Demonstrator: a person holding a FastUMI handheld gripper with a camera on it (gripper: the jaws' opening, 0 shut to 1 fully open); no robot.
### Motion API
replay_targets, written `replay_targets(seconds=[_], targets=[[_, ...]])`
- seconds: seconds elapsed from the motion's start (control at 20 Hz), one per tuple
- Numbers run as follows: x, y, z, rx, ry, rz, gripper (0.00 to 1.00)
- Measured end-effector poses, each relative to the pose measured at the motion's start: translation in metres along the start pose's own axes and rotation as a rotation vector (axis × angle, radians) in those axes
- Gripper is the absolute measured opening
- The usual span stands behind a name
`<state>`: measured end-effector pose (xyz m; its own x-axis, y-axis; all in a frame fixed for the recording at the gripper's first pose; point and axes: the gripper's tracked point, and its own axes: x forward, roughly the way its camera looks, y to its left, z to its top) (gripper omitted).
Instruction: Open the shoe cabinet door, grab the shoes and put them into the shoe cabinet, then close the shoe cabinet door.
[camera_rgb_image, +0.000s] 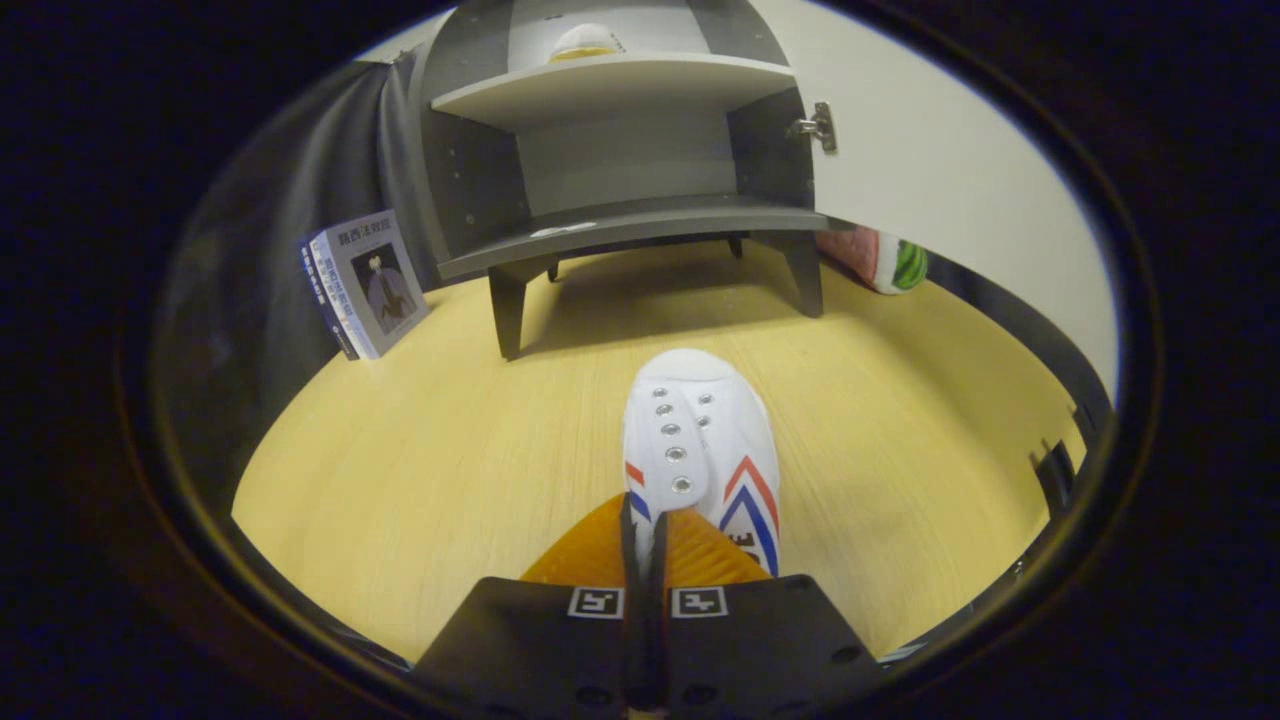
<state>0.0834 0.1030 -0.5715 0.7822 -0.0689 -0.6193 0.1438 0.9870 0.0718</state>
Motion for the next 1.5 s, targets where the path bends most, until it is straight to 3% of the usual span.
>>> replay_targets(seconds=[0.25,0.6,1.1,1.3,1.5], targets=[[-0.011,0.002,0.013,-0.042,-0.013,0.003,0.03],[-0.043,0.004,0.076,-0.016,-0.086,0.012,0.02],[-0.15,0.019,0.284,-0.088,-0.332,-0.051,0.02],[-0.145,0.026,0.361,-0.132,-0.414,-0.055,0.02],[-0.108,0.016,0.423,-0.171,-0.443,-0.057,0.02]])
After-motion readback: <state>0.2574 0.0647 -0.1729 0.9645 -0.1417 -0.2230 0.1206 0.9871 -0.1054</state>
